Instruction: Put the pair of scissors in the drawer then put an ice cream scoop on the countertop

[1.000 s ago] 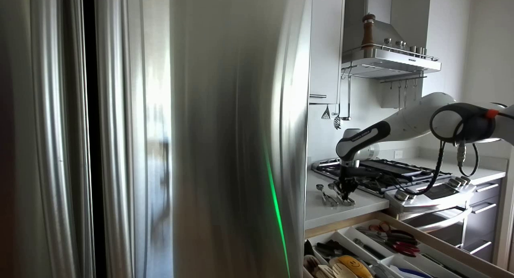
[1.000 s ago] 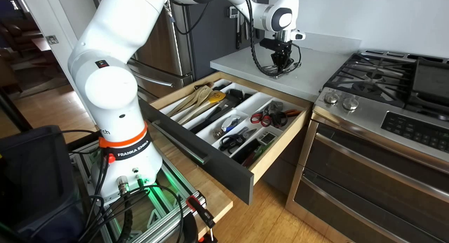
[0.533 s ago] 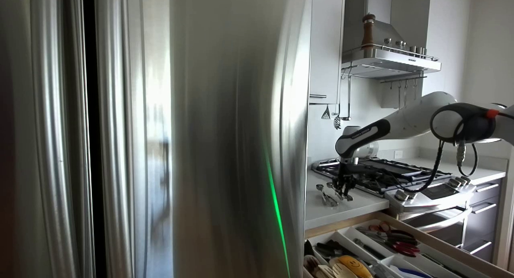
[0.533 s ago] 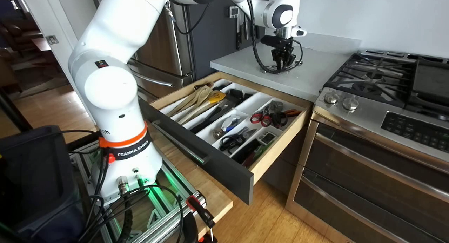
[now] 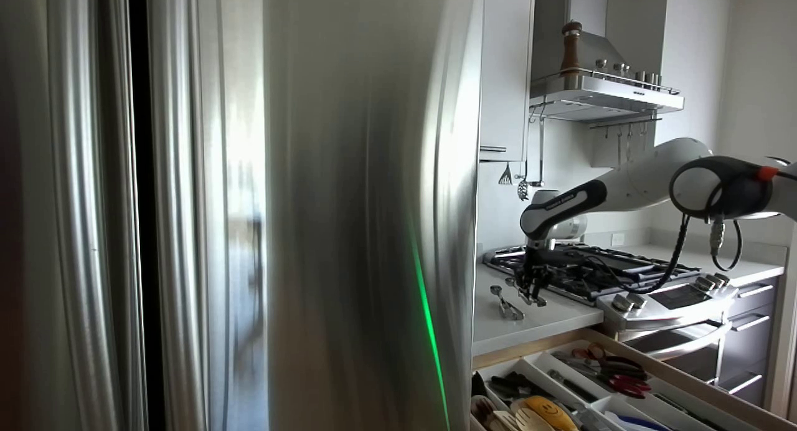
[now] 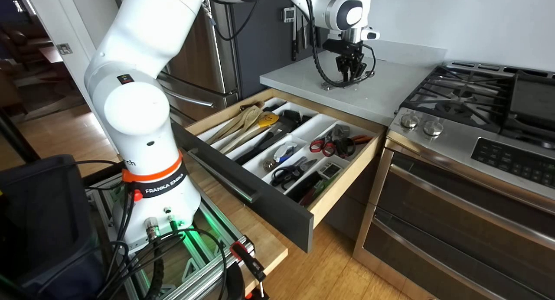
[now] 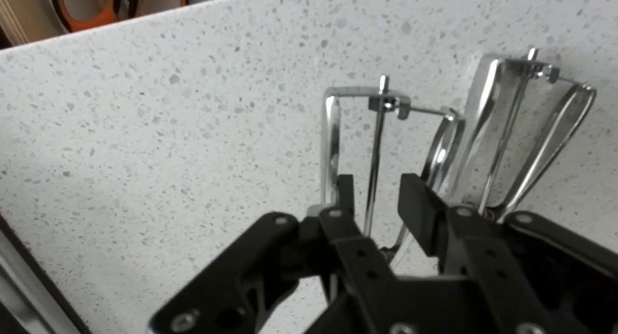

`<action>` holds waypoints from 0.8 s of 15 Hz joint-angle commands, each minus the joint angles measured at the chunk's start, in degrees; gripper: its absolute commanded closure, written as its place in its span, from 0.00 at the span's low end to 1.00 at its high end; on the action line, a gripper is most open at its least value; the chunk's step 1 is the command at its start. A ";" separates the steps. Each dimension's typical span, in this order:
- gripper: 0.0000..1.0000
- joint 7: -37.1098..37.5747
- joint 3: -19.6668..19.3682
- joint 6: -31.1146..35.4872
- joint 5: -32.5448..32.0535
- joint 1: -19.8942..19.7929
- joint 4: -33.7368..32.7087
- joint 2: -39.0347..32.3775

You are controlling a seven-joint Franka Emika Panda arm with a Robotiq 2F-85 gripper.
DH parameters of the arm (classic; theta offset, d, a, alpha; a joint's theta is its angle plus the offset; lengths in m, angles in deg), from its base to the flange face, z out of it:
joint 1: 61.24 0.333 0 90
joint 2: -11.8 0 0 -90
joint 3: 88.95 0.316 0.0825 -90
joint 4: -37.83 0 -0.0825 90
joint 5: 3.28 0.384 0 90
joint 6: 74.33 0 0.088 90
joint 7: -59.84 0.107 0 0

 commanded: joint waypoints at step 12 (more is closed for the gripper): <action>0.56 -1.00 0.40 -1.20 0.58 -0.97 -0.42 -2.28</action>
